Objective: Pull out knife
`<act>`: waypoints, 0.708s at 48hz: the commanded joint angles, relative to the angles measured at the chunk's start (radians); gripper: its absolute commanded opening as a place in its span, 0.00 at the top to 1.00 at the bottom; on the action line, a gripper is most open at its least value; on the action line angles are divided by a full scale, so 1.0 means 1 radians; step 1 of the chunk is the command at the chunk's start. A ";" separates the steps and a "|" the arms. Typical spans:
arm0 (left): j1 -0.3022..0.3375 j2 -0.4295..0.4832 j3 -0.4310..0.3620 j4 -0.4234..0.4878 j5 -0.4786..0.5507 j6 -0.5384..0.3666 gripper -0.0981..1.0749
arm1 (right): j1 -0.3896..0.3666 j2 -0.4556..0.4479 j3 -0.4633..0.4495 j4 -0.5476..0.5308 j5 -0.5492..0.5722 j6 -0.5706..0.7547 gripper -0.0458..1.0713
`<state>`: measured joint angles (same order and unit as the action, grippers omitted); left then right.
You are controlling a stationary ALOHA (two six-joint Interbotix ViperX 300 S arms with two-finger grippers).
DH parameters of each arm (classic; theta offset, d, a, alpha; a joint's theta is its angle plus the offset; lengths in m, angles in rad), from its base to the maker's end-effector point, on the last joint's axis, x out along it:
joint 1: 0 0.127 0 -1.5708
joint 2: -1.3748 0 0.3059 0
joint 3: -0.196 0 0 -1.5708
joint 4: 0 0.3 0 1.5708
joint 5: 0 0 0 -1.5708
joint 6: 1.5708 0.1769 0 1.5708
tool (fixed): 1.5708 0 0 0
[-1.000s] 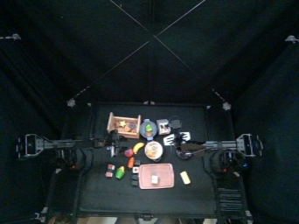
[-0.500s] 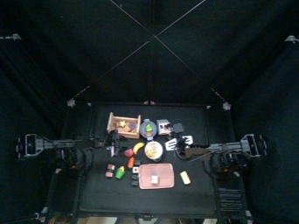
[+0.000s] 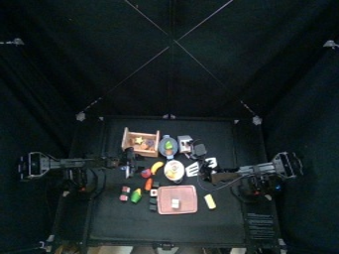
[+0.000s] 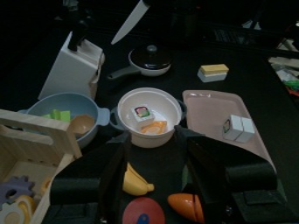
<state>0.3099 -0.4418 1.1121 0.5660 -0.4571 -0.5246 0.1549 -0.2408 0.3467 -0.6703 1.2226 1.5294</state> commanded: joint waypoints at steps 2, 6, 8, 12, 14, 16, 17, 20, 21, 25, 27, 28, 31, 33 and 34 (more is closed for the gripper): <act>0.003 -0.002 -0.009 -0.002 -0.003 0.002 0.21 | 0.014 -0.035 -0.017 -0.005 0.000 0.000 0.51; 0.003 0.000 -0.009 -0.002 -0.003 0.002 0.21 | 0.018 -0.035 -0.009 -0.003 0.000 -0.002 0.51; 0.005 0.000 -0.008 -0.002 -0.003 0.002 0.21 | 0.018 -0.035 -0.008 -0.002 0.000 -0.002 0.51; 0.005 0.005 -0.008 -0.002 -0.003 0.002 0.21 | 0.018 -0.035 -0.005 -0.002 0.000 -0.002 0.51; 0.005 0.005 -0.008 -0.002 -0.003 0.002 0.21 | 0.018 -0.035 -0.002 -0.002 -0.002 0.000 0.51; 0.005 0.005 -0.008 -0.003 -0.003 0.002 0.21 | 0.018 -0.035 -0.002 -0.002 0.000 0.000 0.51; 0.005 0.005 -0.008 -0.005 -0.003 0.002 0.21 | 0.018 -0.035 -0.002 -0.002 0.000 0.000 0.51; 0.005 0.005 -0.008 -0.005 -0.003 0.002 0.21 | 0.018 -0.035 0.000 -0.002 -0.002 0.000 0.51; 0.005 0.005 -0.006 -0.005 -0.003 0.002 0.21 | 0.018 -0.035 0.000 -0.002 -0.003 0.000 0.51; 0.005 0.005 -0.008 -0.005 -0.003 0.000 0.21 | 0.018 -0.034 0.000 -0.003 -0.006 0.000 0.51; 0.005 0.003 -0.006 -0.005 -0.005 0.002 0.21 | 0.018 -0.032 0.000 -0.002 -0.008 -0.002 0.51; 0.005 0.005 -0.006 -0.005 -0.003 0.000 0.21 | 0.018 -0.031 0.000 -0.002 -0.006 -0.002 0.51; 0.005 0.005 -0.006 -0.005 -0.003 0.000 0.21 | 0.018 -0.029 0.002 0.000 -0.008 -0.002 0.51; 0.005 0.005 -0.005 -0.005 -0.003 0.002 0.21 | 0.020 -0.028 0.000 0.002 -0.006 -0.002 0.51; 0.005 0.005 -0.005 -0.005 -0.005 0.002 0.21 | 0.020 -0.028 0.000 0.002 -0.008 -0.002 0.51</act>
<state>0.3129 -0.4372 1.1167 0.5645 -0.4571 -0.5231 0.1718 -0.2408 0.3590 -0.6673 1.2180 1.5278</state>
